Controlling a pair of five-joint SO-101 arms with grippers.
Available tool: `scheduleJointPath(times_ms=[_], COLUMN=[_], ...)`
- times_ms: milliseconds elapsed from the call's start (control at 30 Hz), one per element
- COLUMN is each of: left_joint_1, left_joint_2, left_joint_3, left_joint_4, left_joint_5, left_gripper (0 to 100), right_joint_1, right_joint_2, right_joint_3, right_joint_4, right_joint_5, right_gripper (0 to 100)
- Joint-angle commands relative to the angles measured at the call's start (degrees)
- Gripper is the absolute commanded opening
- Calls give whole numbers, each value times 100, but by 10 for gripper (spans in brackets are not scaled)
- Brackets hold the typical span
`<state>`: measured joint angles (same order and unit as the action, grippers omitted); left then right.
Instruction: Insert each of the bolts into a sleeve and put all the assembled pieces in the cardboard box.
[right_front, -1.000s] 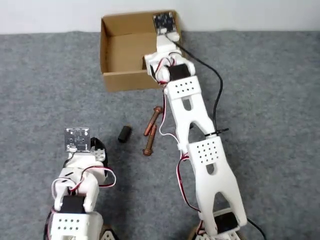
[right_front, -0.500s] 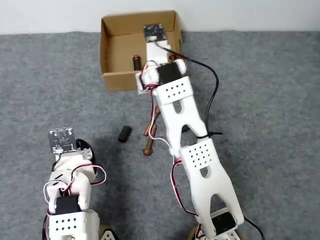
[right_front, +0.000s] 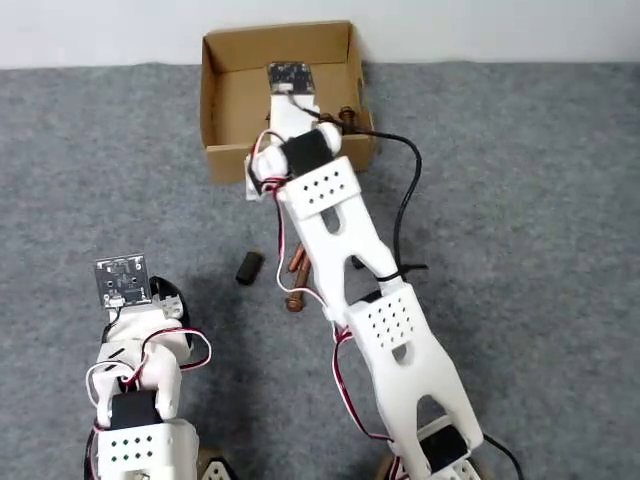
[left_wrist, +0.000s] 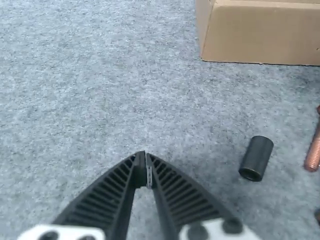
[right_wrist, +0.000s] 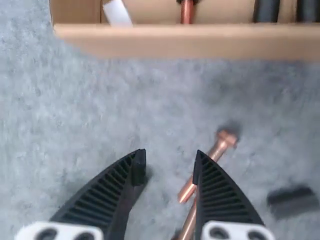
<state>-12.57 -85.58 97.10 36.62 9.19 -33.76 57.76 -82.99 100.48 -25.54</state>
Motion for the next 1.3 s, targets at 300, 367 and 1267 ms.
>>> scheduleJointPath(times_ms=[300, 367, 1267], left_joint_1=[-9, -9, -9], left_joint_2=[-18, -18, -9], left_joint_3=[-22, -22, -22], left_joint_4=[-176, -176, -176], left_joint_5=[-44, -44, -44], left_gripper=[5, 5, 5], right_joint_1=[-1059, -1068, -822], right_joint_2=[-1499, -1349, 127], right_joint_3=[2567, 2567, 2567], right_joint_4=[136, 40, -1147], right_joint_5=[-818, -905, -923], right_gripper=[147, 147, 0])
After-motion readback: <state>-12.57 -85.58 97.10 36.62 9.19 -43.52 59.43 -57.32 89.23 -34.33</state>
